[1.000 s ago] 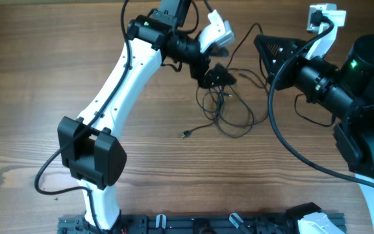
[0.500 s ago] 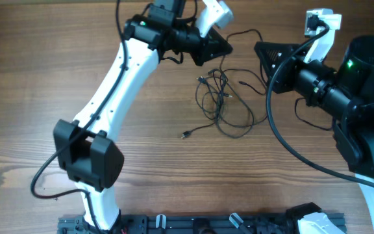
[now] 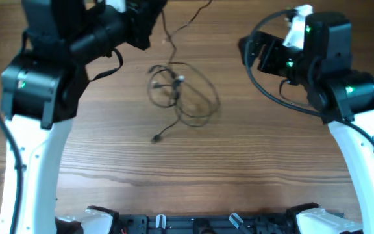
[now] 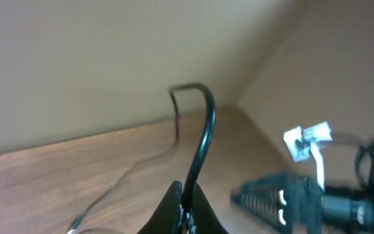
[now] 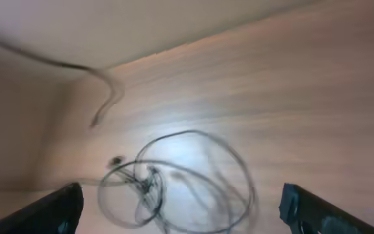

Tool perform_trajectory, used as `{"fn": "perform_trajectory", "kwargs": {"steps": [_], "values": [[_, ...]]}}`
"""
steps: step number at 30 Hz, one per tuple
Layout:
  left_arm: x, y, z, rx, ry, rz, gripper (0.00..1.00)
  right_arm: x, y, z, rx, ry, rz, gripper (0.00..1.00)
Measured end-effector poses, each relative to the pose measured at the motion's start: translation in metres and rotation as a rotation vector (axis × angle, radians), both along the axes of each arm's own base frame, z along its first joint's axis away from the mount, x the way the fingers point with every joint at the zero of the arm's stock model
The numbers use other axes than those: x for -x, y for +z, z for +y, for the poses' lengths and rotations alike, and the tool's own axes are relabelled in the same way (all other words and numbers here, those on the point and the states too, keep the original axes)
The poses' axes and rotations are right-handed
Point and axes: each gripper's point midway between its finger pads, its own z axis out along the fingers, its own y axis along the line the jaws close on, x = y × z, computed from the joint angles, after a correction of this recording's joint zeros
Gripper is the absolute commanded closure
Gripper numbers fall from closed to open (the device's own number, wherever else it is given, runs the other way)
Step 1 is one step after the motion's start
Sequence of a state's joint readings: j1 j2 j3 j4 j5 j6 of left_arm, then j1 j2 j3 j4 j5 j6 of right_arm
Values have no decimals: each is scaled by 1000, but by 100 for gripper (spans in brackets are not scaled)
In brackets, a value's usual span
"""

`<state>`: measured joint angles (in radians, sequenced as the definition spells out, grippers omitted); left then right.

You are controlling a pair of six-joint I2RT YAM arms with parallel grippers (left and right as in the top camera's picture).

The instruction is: Untangle cables

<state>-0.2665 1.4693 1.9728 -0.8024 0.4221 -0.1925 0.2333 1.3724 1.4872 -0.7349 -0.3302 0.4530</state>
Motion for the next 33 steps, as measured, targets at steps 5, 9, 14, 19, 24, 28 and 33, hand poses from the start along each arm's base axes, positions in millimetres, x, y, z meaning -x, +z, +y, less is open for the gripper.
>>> {"fn": "perform_trajectory", "kwargs": {"steps": [5,9,14,19,24,28,33], "values": [[-14,16,29,212,236,89,96,37,34,72,-43,612,-309,4],[-19,33,32,418,297,146,96,26,15,106,52,734,-415,4],[-22,59,31,612,297,157,96,24,0,158,81,838,-512,5],[-20,73,28,718,273,172,96,42,10,193,85,892,-603,10],[-12,79,24,743,233,186,96,39,5,195,106,880,-600,10],[4,93,28,754,216,153,96,8,8,187,189,728,-632,10],[14,101,31,760,211,131,96,-16,15,173,218,573,-625,17]]}}
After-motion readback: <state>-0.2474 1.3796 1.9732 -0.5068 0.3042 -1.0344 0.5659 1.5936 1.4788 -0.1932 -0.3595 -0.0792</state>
